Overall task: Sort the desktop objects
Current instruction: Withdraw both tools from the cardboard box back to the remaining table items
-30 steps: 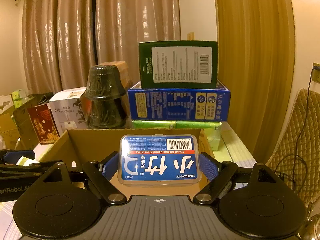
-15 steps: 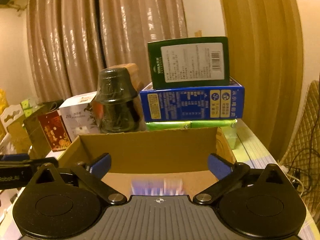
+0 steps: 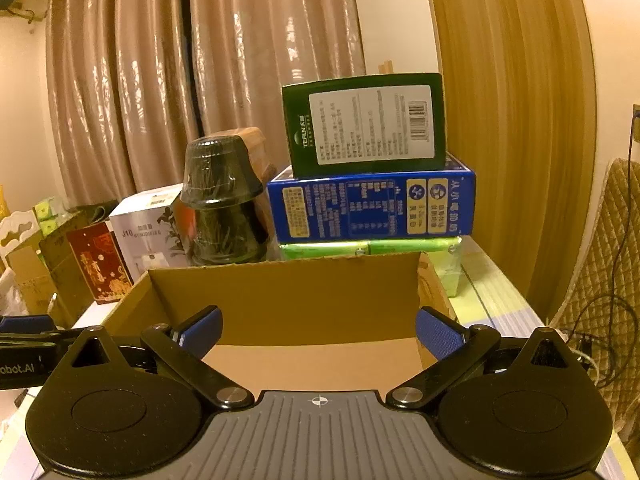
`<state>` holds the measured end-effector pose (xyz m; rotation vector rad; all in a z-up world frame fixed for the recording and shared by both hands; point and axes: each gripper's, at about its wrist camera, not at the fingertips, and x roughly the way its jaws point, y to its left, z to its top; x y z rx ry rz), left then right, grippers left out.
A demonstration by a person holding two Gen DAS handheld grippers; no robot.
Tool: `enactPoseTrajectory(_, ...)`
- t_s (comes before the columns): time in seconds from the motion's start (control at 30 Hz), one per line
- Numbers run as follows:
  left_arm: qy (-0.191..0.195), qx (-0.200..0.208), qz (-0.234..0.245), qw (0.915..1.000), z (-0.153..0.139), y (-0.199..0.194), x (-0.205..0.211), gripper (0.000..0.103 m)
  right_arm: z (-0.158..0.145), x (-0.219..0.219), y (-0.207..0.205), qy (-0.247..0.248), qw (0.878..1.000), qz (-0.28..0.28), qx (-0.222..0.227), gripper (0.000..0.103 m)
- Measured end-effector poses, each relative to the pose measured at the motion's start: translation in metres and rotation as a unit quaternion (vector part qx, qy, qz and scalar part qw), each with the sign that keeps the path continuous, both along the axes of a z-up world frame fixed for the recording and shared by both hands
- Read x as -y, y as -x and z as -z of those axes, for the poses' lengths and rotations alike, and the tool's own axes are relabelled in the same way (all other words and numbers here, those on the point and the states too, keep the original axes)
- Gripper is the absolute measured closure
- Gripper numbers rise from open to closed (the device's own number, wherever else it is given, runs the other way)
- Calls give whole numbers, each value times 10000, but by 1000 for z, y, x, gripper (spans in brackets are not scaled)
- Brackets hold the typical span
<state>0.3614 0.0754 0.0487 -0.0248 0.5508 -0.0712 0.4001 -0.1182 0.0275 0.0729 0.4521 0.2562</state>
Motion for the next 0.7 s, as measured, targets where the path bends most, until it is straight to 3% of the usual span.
enactPoseTrajectory(0.43, -107, -63, 21, 9999, -3, 8, 1, 22, 2, 10, 16, 120, 9999, 48, -23, 3)
enactPoseTrajectory(0.7, -264, -126, 123, 9995, 0, 29, 0, 20, 1, 33, 54, 83, 9998, 124, -122, 3)
